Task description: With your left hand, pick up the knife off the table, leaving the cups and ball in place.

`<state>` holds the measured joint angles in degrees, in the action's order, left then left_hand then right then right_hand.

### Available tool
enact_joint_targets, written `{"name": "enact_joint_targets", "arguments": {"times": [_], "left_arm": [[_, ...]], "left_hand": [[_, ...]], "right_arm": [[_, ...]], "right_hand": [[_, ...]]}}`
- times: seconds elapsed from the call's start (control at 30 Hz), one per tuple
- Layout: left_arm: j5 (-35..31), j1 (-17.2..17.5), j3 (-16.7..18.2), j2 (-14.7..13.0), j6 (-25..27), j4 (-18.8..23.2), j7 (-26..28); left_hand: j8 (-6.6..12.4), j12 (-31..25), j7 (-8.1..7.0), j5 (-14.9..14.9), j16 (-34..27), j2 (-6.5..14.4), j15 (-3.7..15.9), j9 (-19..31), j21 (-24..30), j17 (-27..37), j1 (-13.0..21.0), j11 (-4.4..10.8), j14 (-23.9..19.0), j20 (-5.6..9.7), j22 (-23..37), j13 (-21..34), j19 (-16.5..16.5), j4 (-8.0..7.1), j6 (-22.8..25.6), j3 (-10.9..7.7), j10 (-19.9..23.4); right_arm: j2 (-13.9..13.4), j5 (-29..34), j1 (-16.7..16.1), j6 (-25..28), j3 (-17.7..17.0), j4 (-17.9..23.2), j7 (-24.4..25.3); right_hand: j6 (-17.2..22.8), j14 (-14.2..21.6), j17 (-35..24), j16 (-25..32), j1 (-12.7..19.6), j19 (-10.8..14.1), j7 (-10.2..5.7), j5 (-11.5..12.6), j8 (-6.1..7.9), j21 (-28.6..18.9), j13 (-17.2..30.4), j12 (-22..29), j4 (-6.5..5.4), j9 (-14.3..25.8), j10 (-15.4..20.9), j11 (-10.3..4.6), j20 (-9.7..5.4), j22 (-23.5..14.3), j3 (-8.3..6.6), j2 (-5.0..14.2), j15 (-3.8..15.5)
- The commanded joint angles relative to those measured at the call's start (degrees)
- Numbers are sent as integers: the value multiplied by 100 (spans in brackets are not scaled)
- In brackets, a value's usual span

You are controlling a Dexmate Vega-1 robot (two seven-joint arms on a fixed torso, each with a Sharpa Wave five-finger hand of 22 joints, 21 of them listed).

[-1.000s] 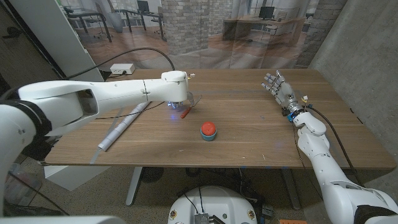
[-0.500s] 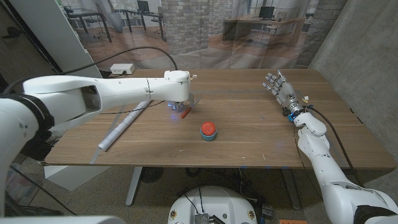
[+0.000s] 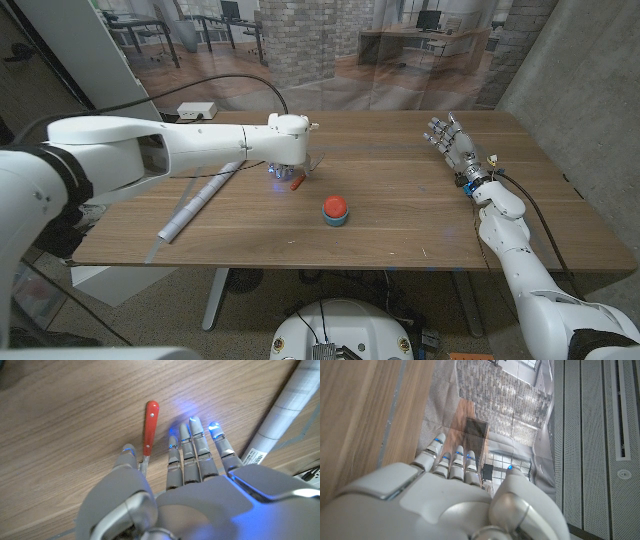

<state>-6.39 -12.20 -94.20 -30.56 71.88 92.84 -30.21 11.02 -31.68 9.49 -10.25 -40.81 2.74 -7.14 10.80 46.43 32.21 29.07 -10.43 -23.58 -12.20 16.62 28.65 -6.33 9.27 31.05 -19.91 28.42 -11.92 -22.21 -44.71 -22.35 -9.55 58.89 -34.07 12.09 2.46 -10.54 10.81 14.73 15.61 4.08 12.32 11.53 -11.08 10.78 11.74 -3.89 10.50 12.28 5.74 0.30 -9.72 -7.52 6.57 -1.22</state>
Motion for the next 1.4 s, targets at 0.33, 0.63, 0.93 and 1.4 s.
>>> {"name": "enact_joint_targets", "arguments": {"times": [0.33,0.63,0.93,1.4], "left_arm": [[-582,-60,-449,269,-169,-283,-97],[-741,-39,-502,408,-449,-526,-356],[-995,-17,-515,486,-668,-665,-631],[-1573,17,-683,666,-870,-948,-1077]], "left_hand": [[45,-299,271,-33,-189,-52,249,40,166,61,369,201,-377,7,-13,198,-276,34,367,-86,231],[44,-416,270,-25,-220,-109,315,44,226,58,495,265,-504,8,-36,282,-383,18,494,-103,314],[-3,-461,266,-33,-208,-110,337,47,233,80,679,282,-441,6,-59,359,-344,42,461,-153,245],[2,-603,232,-32,-291,-179,431,68,282,149,1142,360,-492,49,-86,487,-327,51,524,-223,252]], "right_arm": [[51,15,118,-142,-19,-192,46],[61,27,152,-215,-36,-262,94],[73,20,208,-289,-59,-371,118],[105,14,317,-463,-124,-597,144]], "right_hand": [[62,75,-15,27,-73,66,20,-5,-13,-7,10,-18,-44,29,66,11,0,-12,11,-12,-20],[75,90,-16,30,-94,78,25,-3,-11,-10,10,-19,-54,29,71,23,-7,-12,19,-17,-7],[79,104,-15,34,-108,84,26,0,-12,-11,10,-21,-61,29,71,22,-10,-12,25,-21,-8],[79,122,-14,36,-128,94,20,6,-15,-13,10,-20,-70,29,82,26,-13,-11,34,-27,-4]]}}
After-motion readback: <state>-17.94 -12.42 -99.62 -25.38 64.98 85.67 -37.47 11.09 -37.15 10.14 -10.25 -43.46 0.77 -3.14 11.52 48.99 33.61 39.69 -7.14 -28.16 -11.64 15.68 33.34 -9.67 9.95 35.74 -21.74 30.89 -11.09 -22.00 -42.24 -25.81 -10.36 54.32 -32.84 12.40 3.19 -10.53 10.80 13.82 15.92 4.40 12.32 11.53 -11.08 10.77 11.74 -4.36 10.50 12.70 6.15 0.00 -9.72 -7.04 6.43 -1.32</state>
